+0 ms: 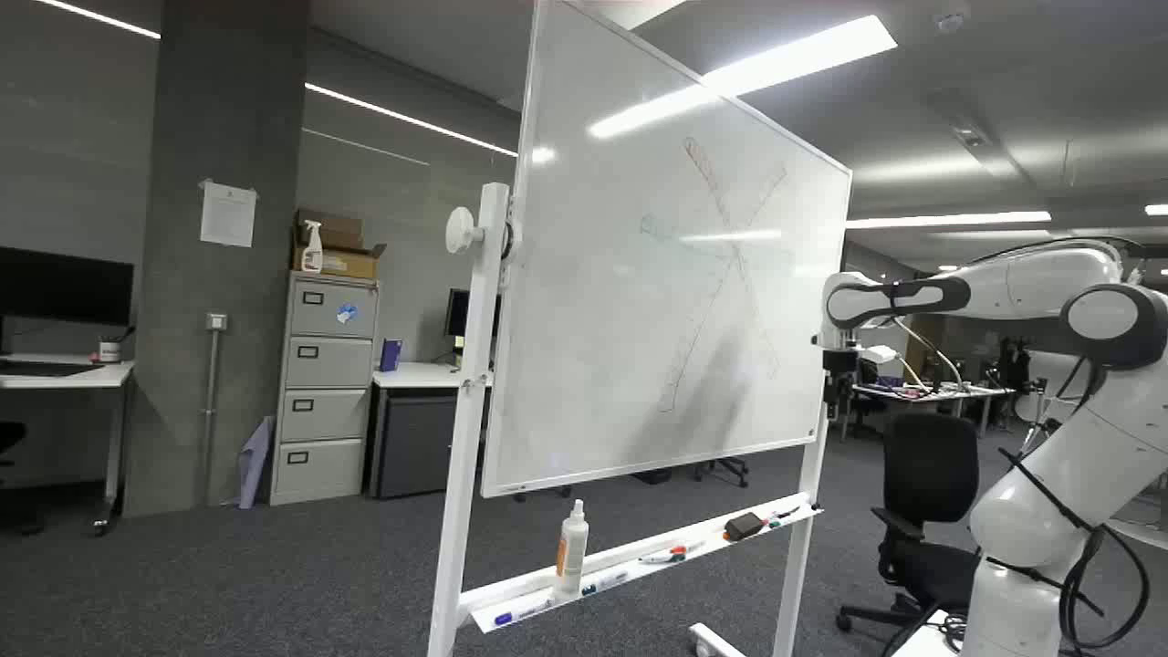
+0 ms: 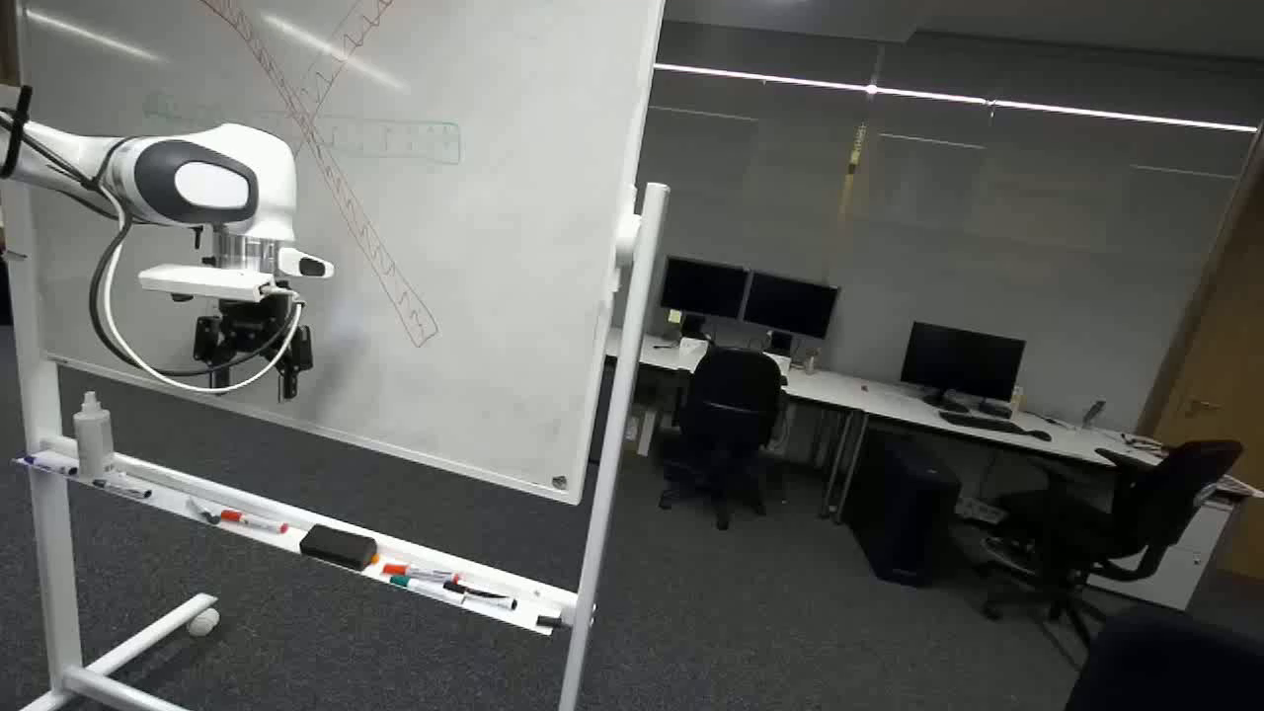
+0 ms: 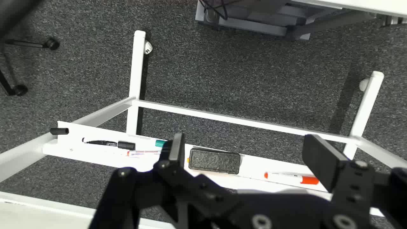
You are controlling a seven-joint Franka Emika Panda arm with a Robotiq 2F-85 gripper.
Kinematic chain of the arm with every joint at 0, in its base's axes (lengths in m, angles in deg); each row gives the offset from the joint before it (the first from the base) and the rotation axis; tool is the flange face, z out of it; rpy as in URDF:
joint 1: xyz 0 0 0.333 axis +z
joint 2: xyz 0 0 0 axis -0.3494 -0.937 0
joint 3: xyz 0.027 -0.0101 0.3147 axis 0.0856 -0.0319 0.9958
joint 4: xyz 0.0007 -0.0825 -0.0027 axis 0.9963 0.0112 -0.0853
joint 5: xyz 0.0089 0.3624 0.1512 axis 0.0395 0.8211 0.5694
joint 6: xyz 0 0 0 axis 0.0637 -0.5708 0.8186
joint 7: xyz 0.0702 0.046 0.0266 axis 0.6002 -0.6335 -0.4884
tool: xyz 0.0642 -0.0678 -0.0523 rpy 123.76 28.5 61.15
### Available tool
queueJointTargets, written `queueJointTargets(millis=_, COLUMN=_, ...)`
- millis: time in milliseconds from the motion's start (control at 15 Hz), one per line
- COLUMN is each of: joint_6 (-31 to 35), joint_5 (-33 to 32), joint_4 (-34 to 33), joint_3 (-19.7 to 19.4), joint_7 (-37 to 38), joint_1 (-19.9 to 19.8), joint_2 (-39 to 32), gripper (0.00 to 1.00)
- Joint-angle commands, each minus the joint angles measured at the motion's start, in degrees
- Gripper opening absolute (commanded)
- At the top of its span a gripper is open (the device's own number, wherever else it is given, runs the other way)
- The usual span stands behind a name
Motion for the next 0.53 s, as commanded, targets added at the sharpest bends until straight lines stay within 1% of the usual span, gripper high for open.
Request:
queueJointTargets(millis=0, joint_6=-0.2, joint_5=0.1, joint_4=-0.2, joint_3=0.2, joint_7=-0.1, joint_1=-0.2, joint_2=-0.1, gripper=1.0)
queueJointTargets(millis=200, joint_6=-0.2, joint_5=0.1, joint_4=-0.2, joint_3=0.2, joint_7=-0.1, joint_1=-0.2, joint_2=-0.1, gripper=1.0)
queueJointTargets(millis=267, joint_6=-2.1, joint_5=1.1, joint_4=-1.7, joint_3=0.1, joint_7=1.4, joint_1=-0.5, joint_2=-1.2, gripper=1.0)
queueJointTargets(millis=467, joint_6=-0.2, joint_5=2.1, joint_4=0.8, joint_3=-0.2, joint_7=6.2, joint_1=-1.5, joint_2=-1.5, gripper=1.0)
